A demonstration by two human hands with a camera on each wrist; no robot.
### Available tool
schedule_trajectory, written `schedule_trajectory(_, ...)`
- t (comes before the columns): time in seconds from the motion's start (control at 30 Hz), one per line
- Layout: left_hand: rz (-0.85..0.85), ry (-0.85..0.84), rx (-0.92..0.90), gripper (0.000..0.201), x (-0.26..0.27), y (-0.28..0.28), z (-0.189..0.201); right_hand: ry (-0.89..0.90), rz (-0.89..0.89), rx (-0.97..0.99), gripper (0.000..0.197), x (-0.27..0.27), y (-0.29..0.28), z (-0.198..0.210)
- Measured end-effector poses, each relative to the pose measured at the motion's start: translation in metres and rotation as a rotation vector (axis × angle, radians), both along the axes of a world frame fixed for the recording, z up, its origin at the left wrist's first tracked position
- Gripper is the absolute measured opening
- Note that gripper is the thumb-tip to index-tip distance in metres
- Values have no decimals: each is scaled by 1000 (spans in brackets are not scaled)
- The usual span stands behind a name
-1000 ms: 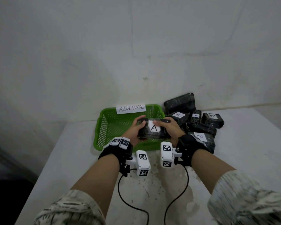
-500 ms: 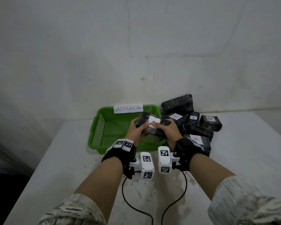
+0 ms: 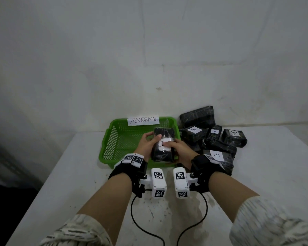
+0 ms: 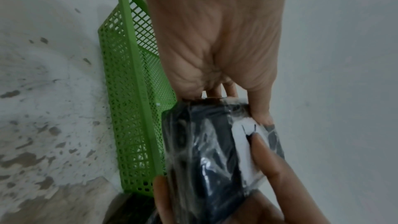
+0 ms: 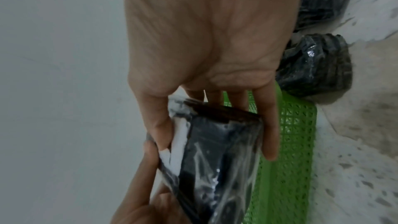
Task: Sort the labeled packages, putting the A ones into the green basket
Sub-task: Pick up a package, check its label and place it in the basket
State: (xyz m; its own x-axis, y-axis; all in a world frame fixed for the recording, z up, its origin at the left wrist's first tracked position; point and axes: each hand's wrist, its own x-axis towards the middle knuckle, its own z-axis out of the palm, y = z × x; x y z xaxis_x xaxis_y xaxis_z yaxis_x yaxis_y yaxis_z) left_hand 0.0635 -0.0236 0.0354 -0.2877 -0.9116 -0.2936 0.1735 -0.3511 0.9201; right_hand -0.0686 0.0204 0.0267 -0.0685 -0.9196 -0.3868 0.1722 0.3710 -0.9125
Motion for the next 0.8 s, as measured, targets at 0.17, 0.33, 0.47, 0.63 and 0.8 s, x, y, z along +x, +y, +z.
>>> schedule_trajectory(0.17,-9,6,-5,35,-1,3,2,-183,-5,-58,45,8,-3,7)
schedule_trajectory(0.33,-44,-15,1,48,-2,3,0,-192,-37,-72,44,7,-2,6)
schedule_trajectory(0.47,-33,-26,-41,53,-3,3,-2,-184,-16,-41,37,4,-1,5)
schedule_trajectory(0.63,-90,31,25,52,1,3,-2,-168,-23,-50,39,-1,0,4)
schedule_trajectory(0.8,-142,38,-7,59,4,7,-1,-183,-17,-53,38,-2,0,-1)
